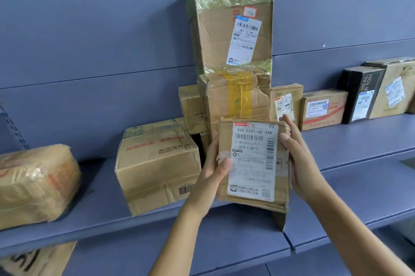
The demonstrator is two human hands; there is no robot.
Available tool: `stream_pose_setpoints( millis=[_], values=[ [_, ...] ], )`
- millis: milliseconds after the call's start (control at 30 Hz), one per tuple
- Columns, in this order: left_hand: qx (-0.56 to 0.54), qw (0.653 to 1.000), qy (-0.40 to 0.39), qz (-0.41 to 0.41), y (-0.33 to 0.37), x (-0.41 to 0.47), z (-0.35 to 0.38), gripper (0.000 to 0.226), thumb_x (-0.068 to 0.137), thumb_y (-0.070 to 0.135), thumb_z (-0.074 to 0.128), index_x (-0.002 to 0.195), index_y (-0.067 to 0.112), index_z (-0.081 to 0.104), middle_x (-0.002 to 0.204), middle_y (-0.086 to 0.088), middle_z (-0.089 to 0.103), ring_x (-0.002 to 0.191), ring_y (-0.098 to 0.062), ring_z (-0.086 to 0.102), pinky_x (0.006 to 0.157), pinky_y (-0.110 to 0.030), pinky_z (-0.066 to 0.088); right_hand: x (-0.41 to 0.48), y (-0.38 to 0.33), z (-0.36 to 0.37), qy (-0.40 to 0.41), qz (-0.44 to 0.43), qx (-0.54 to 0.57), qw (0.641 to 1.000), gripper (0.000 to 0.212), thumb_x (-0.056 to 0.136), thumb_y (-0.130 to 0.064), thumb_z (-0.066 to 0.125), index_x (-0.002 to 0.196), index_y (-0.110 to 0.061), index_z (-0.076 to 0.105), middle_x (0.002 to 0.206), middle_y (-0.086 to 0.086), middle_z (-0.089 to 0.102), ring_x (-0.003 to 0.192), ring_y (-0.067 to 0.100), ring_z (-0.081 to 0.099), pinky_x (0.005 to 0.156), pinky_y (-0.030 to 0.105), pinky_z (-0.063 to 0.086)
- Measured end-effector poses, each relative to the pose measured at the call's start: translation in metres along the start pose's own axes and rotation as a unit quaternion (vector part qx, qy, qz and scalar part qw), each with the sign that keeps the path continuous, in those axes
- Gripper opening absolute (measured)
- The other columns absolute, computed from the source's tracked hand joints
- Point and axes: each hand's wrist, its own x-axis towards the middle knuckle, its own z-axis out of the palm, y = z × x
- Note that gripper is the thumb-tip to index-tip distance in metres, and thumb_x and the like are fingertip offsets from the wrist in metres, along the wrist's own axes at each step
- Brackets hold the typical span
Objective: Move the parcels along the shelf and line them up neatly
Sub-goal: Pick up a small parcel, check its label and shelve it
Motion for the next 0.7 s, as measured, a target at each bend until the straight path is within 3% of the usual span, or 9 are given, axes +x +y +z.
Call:
stream_pose_setpoints(
  millis=[100, 233, 367, 433, 500, 533, 567, 633, 700],
  values=[
    [-0.033, 0.998, 0.035, -0.031, 0.001, -0.01, 0.007, 0.053, 0.088, 0.051, 0.052, 0.137, 0.031, 0.041, 0.116, 0.025, 0.064, 0.107, 0.011, 0.057, 0.082, -0.008, 0.043, -0.004, 0.009, 0.021, -0.039, 0.026, 0.01, 0.999, 0.094, 0.071, -0.079, 0.053, 0.149, -0.048, 0.011, 0.158, -0.016, 0.024, 0.144, 0.01, 0.025, 0.118, 0.05, 0.02],
    [-0.037, 0.998, 0.051, -0.029, -0.002, -0.019, 0.014, 0.062, 0.085, 0.053, 0.044, 0.142, 0.029, 0.039, 0.123, 0.025, 0.061, 0.113, 0.011, 0.054, 0.078, 0.0, 0.041, -0.008, 0.012, 0.024, -0.033, 0.045, 0.023, 0.998, 0.111, 0.057, -0.092, 0.05, 0.15, -0.038, 0.024, 0.156, -0.008, 0.032, 0.144, 0.019, 0.03, 0.116, 0.055, 0.023],
    [-0.029, 0.998, 0.056, -0.018, -0.002, -0.022, 0.013, 0.073, 0.081, 0.064, 0.043, 0.145, 0.03, 0.034, 0.138, 0.017, 0.051, 0.124, 0.006, 0.046, 0.083, 0.0, 0.039, -0.012, 0.008, 0.024, -0.034, 0.06, 0.032, 0.997, 0.11, 0.056, -0.092, 0.052, 0.148, -0.036, 0.031, 0.154, -0.007, 0.036, 0.142, 0.019, 0.033, 0.117, 0.052, 0.023],
    [-0.022, 0.996, 0.087, -0.002, 0.001, -0.023, 0.013, 0.064, 0.087, 0.057, 0.042, 0.144, 0.03, 0.036, 0.14, 0.014, 0.05, 0.126, 0.002, 0.046, 0.089, -0.006, 0.041, -0.014, 0.001, 0.026, -0.057, 0.071, 0.035, 0.995, 0.089, 0.071, -0.086, 0.044, 0.146, -0.041, 0.033, 0.148, -0.013, 0.044, 0.138, 0.013, 0.04, 0.114, 0.044, 0.033],
    [-0.036, 0.989, 0.14, 0.019, 0.002, -0.023, 0.013, 0.054, 0.091, 0.051, 0.043, 0.141, 0.031, 0.039, 0.135, 0.016, 0.054, 0.124, 0.002, 0.048, 0.092, -0.012, 0.043, -0.013, 0.007, 0.023, -0.068, 0.064, 0.025, 0.995, 0.039, 0.094, -0.067, 0.022, 0.127, -0.054, 0.039, 0.121, -0.035, 0.059, 0.115, -0.011, 0.055, 0.094, 0.019, 0.048],
    [-0.046, 0.984, 0.169, 0.029, 0.002, -0.023, 0.012, 0.05, 0.093, 0.051, 0.043, 0.139, 0.032, 0.041, 0.132, 0.018, 0.056, 0.122, 0.004, 0.049, 0.091, -0.012, 0.043, -0.017, 0.008, 0.022, -0.086, 0.066, 0.013, 0.994, 0.035, 0.095, -0.064, 0.018, 0.121, -0.056, 0.04, 0.113, -0.039, 0.06, 0.105, -0.019, 0.055, 0.088, 0.012, 0.047],
    [-0.06, 0.979, 0.192, 0.035, 0.004, -0.023, 0.011, 0.049, 0.093, 0.05, 0.041, 0.138, 0.032, 0.042, 0.129, 0.02, 0.057, 0.12, 0.006, 0.05, 0.089, -0.013, 0.043, -0.021, 0.014, 0.02, -0.112, 0.083, -0.001, 0.99, 0.042, 0.09, -0.07, 0.023, 0.126, -0.056, 0.039, 0.121, -0.037, 0.057, 0.108, -0.02, 0.053, 0.092, 0.014, 0.044],
    [-0.078, 0.974, 0.208, 0.038, 0.006, -0.023, 0.008, 0.05, 0.093, 0.053, 0.039, 0.139, 0.032, 0.042, 0.129, 0.021, 0.058, 0.119, 0.006, 0.051, 0.093, -0.016, 0.041, -0.03, 0.032, 0.015, -0.158, 0.106, -0.041, 0.981, 0.075, 0.08, -0.081, 0.04, 0.146, -0.048, 0.027, 0.15, -0.024, 0.035, 0.13, -0.008, 0.041, 0.111, 0.028, 0.032],
    [-0.065, 0.977, 0.2, 0.03, 0.006, -0.023, 0.008, 0.052, 0.092, 0.053, 0.038, 0.138, 0.031, 0.043, 0.13, 0.019, 0.058, 0.121, 0.004, 0.05, 0.098, -0.02, 0.038, -0.045, 0.047, 0.011, -0.202, 0.077, -0.068, 0.974, 0.081, 0.082, -0.079, 0.037, 0.151, -0.043, 0.015, 0.157, -0.022, 0.019, 0.144, -0.001, 0.021, 0.119, 0.038, 0.017]
  ],
)
